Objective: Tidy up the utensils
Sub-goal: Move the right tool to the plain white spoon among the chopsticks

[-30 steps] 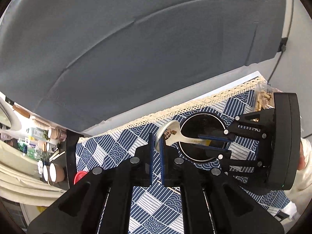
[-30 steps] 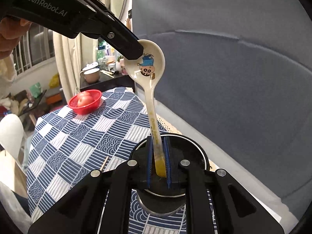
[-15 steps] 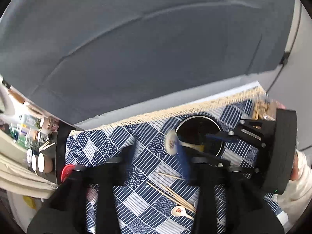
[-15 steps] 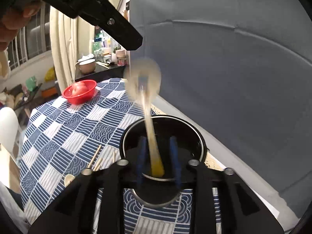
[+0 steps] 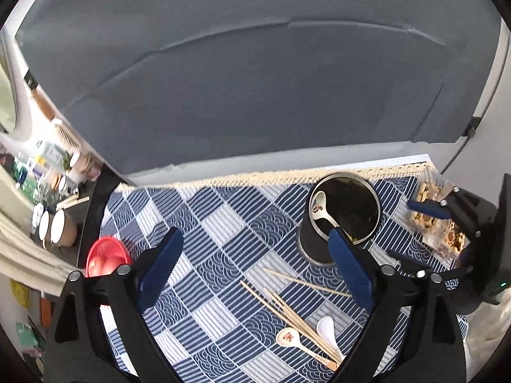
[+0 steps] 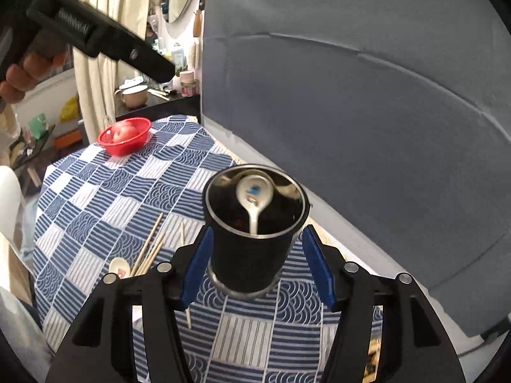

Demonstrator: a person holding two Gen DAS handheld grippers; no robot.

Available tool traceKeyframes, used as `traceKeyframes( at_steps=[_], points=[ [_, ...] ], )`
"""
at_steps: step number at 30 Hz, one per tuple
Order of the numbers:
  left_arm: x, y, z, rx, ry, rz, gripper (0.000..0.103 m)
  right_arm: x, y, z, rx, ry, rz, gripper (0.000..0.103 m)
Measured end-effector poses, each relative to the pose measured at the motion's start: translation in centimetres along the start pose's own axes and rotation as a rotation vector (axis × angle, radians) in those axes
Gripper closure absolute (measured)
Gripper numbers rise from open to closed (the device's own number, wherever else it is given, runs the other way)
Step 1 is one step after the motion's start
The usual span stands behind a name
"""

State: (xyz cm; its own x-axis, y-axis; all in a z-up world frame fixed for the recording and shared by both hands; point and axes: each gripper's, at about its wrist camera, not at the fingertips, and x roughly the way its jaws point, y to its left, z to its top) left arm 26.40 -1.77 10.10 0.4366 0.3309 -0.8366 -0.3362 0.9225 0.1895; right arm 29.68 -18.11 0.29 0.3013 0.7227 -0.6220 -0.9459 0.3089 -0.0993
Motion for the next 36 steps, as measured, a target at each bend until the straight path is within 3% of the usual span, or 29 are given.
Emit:
traceKeyframes(
  at_steps=[10, 19, 28, 36],
  points=[
    [2.1, 1.3, -5.7, -0.074, 0.072, -0.001, 0.007, 0.5, 2.8, -2.4, -0.002, 0.075, 0.051, 0.041],
    [3.6, 2.5, -10.9, -0.140, 0.114, -0.007, 0.007, 2.8, 5.8, -5.0, 0.000, 0.150, 0.167, 0.041],
    [5.9, 3.0, -16.0, -0.152, 0.201, 0.004, 0.007, 6.1, 7.6, -7.2, 0.017, 0.219, 0.267, 0.042],
    [6.7, 1.9, -18.5, -0.104, 0.217, -0.025, 0.007, 9.2, 8.5, -8.2, 0.051, 0.239, 0.352, 0.048]
  ],
)
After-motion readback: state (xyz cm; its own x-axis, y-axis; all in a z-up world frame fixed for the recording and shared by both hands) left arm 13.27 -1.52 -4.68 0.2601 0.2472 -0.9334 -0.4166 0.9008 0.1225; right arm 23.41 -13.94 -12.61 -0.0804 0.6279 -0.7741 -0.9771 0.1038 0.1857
